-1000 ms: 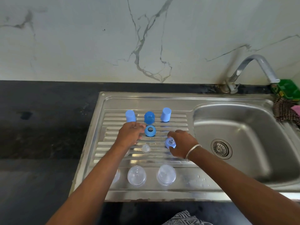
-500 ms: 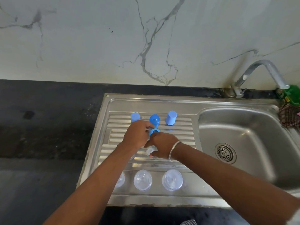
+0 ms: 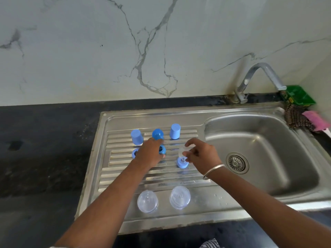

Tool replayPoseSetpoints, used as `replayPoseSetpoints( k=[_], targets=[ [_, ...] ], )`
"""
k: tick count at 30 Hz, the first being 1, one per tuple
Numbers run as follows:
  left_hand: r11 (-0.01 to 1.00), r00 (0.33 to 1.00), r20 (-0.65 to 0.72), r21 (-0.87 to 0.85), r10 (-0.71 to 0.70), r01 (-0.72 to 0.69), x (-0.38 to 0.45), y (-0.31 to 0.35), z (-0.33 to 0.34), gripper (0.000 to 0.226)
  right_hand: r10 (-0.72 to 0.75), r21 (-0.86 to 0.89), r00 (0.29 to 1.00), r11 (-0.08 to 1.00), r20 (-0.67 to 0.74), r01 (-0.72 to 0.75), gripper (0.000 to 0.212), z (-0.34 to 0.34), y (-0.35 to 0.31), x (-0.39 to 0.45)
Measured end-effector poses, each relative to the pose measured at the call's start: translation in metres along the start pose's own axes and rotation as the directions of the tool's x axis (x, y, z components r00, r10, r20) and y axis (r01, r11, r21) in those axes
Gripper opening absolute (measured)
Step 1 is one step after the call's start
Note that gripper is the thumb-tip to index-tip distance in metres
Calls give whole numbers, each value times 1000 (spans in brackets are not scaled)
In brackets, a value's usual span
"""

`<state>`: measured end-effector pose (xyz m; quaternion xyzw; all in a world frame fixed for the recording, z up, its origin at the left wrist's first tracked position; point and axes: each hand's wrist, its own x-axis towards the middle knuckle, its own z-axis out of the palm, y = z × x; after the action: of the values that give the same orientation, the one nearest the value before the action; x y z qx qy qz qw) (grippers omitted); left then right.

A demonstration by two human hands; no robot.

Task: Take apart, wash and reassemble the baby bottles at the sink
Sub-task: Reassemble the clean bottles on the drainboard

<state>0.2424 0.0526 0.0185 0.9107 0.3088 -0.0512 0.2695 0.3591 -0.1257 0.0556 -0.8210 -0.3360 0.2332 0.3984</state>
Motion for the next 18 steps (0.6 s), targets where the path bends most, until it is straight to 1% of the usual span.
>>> replayPoseSetpoints(
  k=[2, 4, 6, 8, 10, 11, 12, 13, 15, 17, 18],
  targets=[
    [1000, 1000, 8, 16, -12, 12, 0, 1, 5, 56, 19, 122, 1000, 992, -1, -18, 34, -9, 5, -10],
    [999, 1000, 5, 22, -26, 26, 1, 3, 10, 57, 51, 201, 999, 978, 3, -50, 41, -14, 15, -17],
    [999, 999, -12, 19, -47, 47, 0, 7, 10, 52, 85, 225, 996, 971, -1, -83, 38, -18, 23, -21],
    [996, 996, -35, -36, -78, 77, -2, 17, 6, 46, 131, 276, 991, 953, 1, -126, 32, -22, 29, -22],
    [980, 992, -62, -172, -111, 99, -6, 34, 0, 37, 195, 399, 981, 899, 9, -182, 23, -30, 32, -24],
    [960, 989, -56, -252, -138, 120, -6, 43, -3, 29, 225, 489, 974, 847, 27, -209, 17, -34, 33, -24],
    [922, 984, -28, -357, -173, 152, -6, 53, -7, 23, 249, 578, 967, 782, 56, -235, 14, -39, 34, -25],
    [850, 976, 22, -489, -215, 198, -4, 63, -9, 23, 259, 649, 962, 718, 84, -250, 13, -46, 36, -26],
    [616, 949, 161, -729, -271, 299, -2, 82, -13, 24, 257, 709, 960, 656, 111, -258, 15, -60, 42, -29],
    [391, 920, 270, -844, -284, 368, -3, 102, -17, 23, 237, 724, 965, 645, 115, -245, 18, -72, 49, -32],
    [309, 904, 310, -864, -294, 397, -4, 115, -17, 25, 226, 734, 967, 636, 118, -238, 20, -80, 54, -33]
  ],
)
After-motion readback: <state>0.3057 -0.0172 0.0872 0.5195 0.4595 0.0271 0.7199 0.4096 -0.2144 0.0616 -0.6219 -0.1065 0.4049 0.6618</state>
